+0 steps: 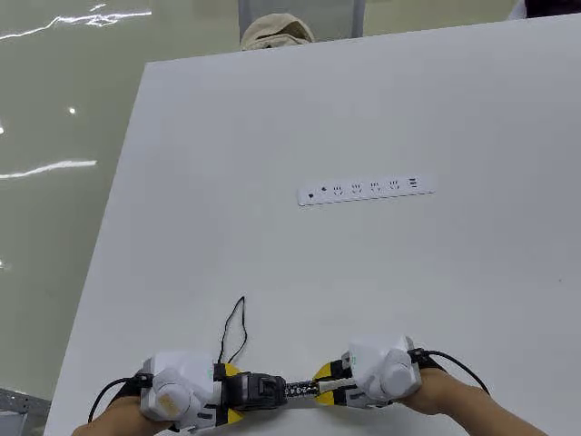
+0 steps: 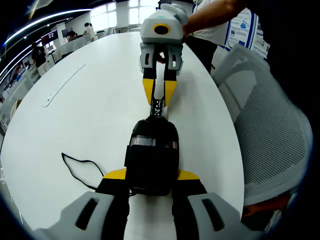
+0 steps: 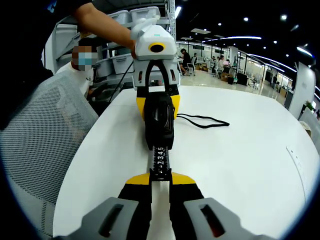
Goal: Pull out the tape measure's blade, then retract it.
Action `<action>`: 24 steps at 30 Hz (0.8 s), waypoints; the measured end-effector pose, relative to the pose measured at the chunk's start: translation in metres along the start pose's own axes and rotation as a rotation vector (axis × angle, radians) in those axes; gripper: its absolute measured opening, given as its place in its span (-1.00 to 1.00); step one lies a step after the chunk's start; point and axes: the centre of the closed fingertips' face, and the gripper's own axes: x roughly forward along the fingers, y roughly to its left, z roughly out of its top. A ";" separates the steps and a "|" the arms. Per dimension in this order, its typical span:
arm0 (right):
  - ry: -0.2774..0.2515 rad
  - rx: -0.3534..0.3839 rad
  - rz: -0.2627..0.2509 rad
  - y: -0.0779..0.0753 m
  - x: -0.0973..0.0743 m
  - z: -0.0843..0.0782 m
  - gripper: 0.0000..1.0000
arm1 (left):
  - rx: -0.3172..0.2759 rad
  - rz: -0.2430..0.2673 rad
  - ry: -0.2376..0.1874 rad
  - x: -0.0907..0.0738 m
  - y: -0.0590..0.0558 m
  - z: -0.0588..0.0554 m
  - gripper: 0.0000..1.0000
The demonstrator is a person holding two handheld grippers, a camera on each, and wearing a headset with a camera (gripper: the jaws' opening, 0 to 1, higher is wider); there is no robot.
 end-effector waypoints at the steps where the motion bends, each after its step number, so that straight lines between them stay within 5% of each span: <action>1: 0.001 0.000 0.001 0.000 -0.001 0.000 -0.80 | 0.001 0.000 0.000 0.000 0.000 0.000 -0.44; 24: 0.010 0.010 0.005 0.000 -0.008 -0.008 -0.80 | 0.009 -0.009 0.002 0.000 -0.001 0.002 -0.44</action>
